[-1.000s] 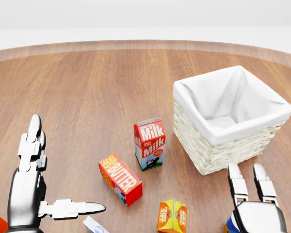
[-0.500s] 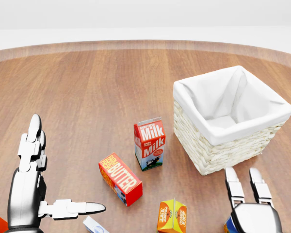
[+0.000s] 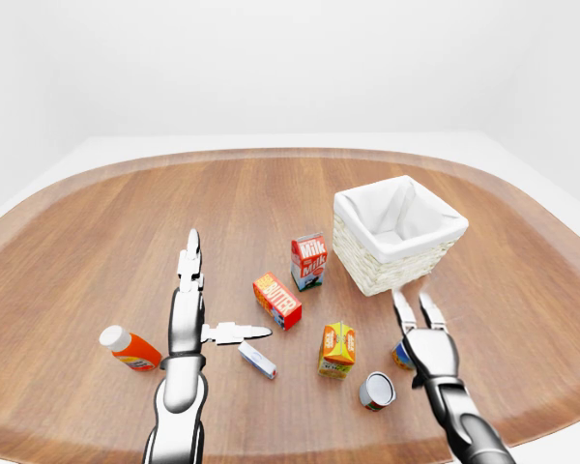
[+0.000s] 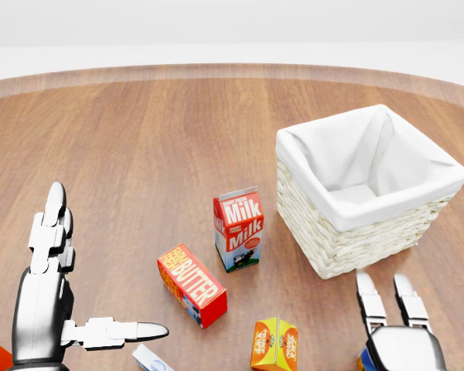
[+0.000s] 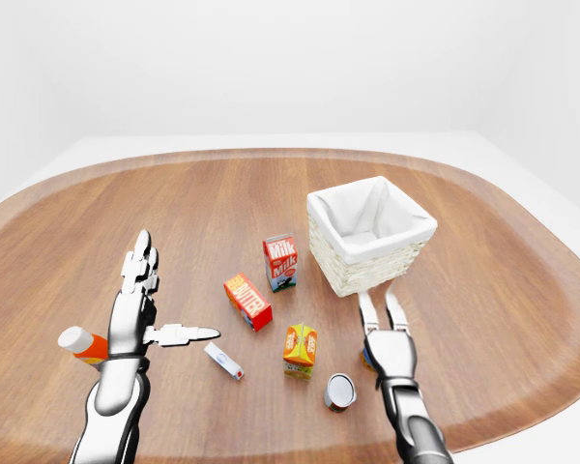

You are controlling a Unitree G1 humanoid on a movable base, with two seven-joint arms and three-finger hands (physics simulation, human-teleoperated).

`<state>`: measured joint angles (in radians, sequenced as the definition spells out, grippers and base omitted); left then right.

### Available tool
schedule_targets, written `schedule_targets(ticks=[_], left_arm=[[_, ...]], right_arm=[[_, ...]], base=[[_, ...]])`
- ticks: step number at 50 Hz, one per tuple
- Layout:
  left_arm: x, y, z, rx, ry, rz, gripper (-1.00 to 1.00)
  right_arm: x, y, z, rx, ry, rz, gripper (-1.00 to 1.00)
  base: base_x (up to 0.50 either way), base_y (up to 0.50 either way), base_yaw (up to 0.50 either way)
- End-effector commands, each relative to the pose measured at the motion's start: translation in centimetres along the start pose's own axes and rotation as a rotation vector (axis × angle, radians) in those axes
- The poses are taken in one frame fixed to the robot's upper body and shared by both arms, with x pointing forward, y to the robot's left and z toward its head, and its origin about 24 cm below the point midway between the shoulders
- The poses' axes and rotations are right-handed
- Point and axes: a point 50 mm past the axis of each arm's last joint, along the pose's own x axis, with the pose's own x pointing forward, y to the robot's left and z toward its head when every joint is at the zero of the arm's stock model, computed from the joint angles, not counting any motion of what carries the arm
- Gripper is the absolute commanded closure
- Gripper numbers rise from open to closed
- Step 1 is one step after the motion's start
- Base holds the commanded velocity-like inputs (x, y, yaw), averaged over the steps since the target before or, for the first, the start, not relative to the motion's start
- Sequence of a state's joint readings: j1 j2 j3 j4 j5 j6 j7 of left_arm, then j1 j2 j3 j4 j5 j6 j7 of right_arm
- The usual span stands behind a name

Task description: Pick up the alphabet soup and the tomato sauce, and put them in the basket.

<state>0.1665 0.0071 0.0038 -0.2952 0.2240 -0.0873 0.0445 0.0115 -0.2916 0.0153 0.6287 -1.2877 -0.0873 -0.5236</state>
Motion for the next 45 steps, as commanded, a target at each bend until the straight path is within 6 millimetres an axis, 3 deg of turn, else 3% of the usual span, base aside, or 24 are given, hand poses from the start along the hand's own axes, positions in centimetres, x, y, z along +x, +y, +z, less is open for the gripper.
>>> schedule_targets(ticks=[1,21,22,23,40,45], left_arm=[[0.0,0.1,0.0,-0.005,0.0,0.004,-1.0],[0.0,0.1,0.0,-0.005,0.0,0.003,-1.0],[0.0,0.1,0.0,-0.005,0.0,0.003,-1.0],[0.0,0.1,0.0,-0.005,0.0,0.003,-1.0],[0.0,0.1,0.0,-0.005,0.0,0.003,-1.0],[0.0,0.0,-0.2,-0.004,0.007,0.002,-1.0]], right_arm=[[0.3,0.8,-0.2,-0.009,0.005,0.05,-1.0],[0.5,2.2,-0.4,-0.024,0.007,0.141,-0.98],[0.4,2.1,-0.4,-0.018,0.009,0.135,0.26],[0.2,2.2,-0.4,-0.019,0.006,0.134,1.0],[0.1,1.8,-0.4,-0.009,0.011,0.112,1.0],[-0.2,0.1,-0.4,0.028,0.019,0.008,1.0]], base=[[0.0,0.0,0.0],[0.0,0.0,0.0],[0.0,0.0,0.0],[0.0,0.0,0.0],[0.0,0.0,0.0],[0.0,0.0,0.0]])
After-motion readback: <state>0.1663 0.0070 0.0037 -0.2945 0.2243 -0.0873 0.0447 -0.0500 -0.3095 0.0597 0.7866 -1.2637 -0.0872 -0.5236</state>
